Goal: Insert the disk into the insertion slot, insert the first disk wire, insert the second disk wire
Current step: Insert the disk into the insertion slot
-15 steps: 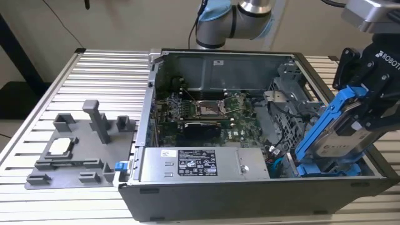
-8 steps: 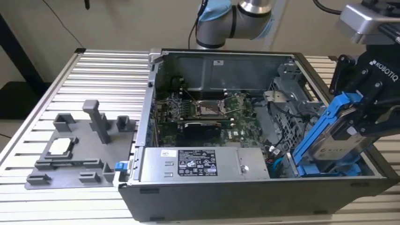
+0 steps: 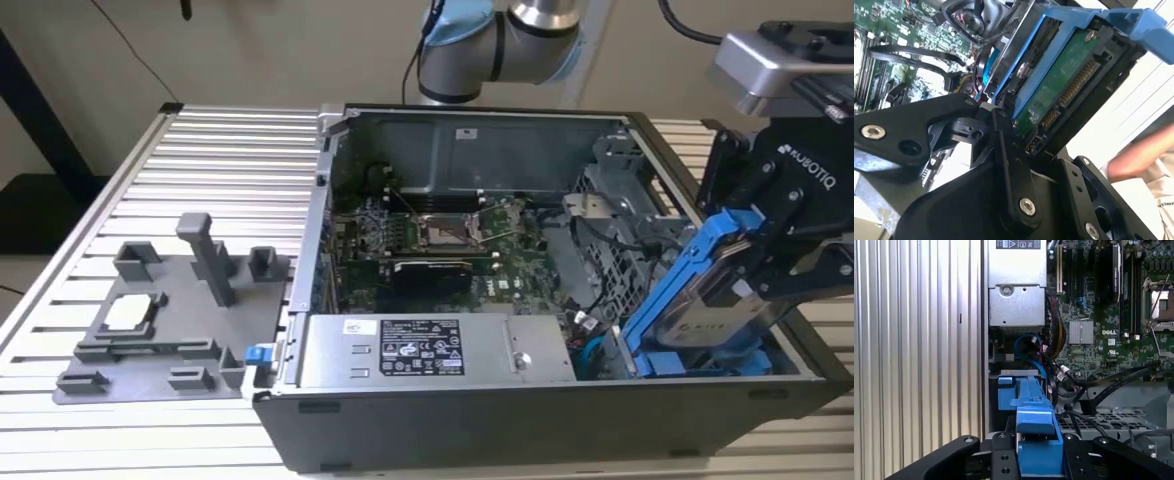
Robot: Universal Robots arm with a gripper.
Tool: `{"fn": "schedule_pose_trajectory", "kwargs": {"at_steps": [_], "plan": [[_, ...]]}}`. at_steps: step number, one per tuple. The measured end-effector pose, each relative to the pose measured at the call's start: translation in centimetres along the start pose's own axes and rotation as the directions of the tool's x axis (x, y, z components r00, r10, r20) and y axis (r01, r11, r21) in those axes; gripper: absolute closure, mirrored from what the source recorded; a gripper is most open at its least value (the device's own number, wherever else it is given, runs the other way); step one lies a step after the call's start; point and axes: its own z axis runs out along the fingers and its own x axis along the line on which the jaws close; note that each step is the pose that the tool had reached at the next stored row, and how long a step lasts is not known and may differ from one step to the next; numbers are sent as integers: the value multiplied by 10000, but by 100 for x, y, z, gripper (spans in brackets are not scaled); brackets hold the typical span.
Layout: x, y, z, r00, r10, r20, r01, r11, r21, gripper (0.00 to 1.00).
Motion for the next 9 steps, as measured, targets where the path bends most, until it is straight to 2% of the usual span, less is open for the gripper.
{"fn": "schedule_pose_trajectory", "kwargs": {"at_steps": [9], "plan": [[-12,-7,91,10000,-49,73,49,10000,4,67]]}}
